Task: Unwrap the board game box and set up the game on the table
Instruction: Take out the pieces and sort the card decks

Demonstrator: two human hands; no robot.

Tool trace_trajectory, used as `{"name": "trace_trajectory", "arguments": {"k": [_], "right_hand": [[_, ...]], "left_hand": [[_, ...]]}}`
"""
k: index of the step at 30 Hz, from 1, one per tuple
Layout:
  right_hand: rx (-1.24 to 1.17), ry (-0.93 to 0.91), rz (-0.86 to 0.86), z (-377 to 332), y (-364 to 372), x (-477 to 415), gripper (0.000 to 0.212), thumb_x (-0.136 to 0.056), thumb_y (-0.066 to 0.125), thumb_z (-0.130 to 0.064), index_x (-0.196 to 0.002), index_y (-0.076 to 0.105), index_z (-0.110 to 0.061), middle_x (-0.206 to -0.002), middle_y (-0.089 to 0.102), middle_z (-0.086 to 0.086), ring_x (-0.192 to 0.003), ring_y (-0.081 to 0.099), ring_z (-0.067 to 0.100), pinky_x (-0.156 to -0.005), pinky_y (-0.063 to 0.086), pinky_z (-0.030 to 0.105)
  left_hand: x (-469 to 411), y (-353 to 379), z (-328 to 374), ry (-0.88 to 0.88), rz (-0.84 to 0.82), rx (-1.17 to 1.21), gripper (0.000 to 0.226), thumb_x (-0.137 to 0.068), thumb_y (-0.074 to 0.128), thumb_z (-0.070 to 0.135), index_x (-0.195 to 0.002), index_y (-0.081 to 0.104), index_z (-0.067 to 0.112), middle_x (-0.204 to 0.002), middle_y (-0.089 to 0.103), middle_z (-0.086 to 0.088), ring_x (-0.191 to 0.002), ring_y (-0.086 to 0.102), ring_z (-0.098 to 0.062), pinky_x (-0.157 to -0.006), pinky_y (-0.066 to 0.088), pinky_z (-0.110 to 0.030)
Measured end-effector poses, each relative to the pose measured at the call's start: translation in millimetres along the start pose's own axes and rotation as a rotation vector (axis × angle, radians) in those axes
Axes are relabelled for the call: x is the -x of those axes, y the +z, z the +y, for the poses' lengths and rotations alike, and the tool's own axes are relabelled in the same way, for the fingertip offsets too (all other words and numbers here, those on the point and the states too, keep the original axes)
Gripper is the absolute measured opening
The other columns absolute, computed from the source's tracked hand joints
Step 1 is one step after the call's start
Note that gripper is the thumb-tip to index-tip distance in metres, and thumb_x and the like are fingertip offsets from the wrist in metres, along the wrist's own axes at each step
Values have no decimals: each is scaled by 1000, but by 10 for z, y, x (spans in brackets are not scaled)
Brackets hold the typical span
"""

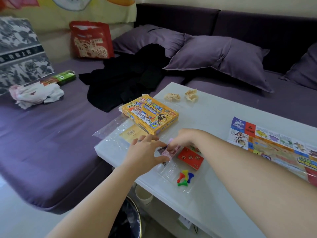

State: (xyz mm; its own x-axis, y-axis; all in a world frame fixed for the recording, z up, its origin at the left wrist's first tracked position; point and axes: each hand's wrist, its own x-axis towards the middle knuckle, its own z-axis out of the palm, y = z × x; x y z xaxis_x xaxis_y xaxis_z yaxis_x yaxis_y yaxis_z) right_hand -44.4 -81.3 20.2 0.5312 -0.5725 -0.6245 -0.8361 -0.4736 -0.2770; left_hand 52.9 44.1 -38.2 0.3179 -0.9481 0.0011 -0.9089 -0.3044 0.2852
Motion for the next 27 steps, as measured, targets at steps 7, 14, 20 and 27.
{"name": "trace_trajectory", "arguments": {"k": [7, 14, 20, 27], "right_hand": [[-109, -51, 134, 114, 75, -156, 35, -73, 73, -32, -63, 45, -14, -63, 37, 4, -53, 35, 20, -46, 25, 24], [-134, -100, 129, 115, 37, -208, 30, -76, 72, -33, -79, 57, -8, -73, 47, 10, -64, 42, 23, -55, 31, 27], [-46, -139, 129, 105, 10, -225, 43, -78, 72, -36, -99, 69, 2, -76, 51, 9, -66, 42, 21, -56, 31, 27], [54, -111, 105, 89, 21, -290, 48, -81, 66, -42, -110, 65, -4, -92, 60, 5, -84, 55, 25, -85, 43, 37]], "left_hand": [[7, 5, -4, -5, 5, 31, 52, -78, 56, 66, -127, 50, 47, -139, 38, 15, -130, 30, -12, -106, 18, -32], [12, 6, -6, -6, -6, 40, 53, -79, 55, 67, -128, 49, 47, -139, 39, 15, -129, 31, -13, -106, 18, -33], [13, -6, 7, -5, -7, 23, 53, -79, 54, 66, -127, 49, 45, -137, 41, 14, -128, 32, -13, -105, 18, -32], [11, -15, 15, -5, -3, 12, 52, -79, 54, 66, -126, 50, 43, -135, 43, 12, -128, 32, -14, -104, 19, -32]]}}
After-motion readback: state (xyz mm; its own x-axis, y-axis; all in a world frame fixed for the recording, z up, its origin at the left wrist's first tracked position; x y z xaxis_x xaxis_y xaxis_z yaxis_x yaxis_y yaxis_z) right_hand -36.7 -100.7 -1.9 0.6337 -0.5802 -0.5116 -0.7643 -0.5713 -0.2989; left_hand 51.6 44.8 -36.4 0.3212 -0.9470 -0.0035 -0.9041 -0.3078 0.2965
